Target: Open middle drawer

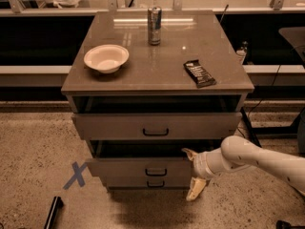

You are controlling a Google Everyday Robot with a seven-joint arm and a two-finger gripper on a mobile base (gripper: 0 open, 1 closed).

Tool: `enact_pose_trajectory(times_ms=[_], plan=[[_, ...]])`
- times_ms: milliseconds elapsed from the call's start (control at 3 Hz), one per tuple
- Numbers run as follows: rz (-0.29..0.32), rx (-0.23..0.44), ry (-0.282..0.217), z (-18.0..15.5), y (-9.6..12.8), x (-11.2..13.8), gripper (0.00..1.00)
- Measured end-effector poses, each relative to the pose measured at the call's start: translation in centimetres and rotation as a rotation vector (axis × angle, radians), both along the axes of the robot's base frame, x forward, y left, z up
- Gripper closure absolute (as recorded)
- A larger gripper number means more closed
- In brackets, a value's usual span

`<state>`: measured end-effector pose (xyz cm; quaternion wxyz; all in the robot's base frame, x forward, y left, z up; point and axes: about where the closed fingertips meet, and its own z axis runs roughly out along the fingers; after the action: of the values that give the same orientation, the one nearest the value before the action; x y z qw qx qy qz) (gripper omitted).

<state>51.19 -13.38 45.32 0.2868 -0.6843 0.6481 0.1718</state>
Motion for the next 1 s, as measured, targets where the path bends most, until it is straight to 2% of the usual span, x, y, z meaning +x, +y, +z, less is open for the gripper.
enact_pose_trajectory(times_ms=[333, 667, 1000], plan=[[-0.011, -0.013, 0.022, -1.63, -0.20, 0.76, 0.12], [-0.015, -0.024, 0.036, -2.25, -0.34, 0.96, 0.39], [-0.008, -0.022, 0.036, -1.90, -0.30, 0.65, 0.47]])
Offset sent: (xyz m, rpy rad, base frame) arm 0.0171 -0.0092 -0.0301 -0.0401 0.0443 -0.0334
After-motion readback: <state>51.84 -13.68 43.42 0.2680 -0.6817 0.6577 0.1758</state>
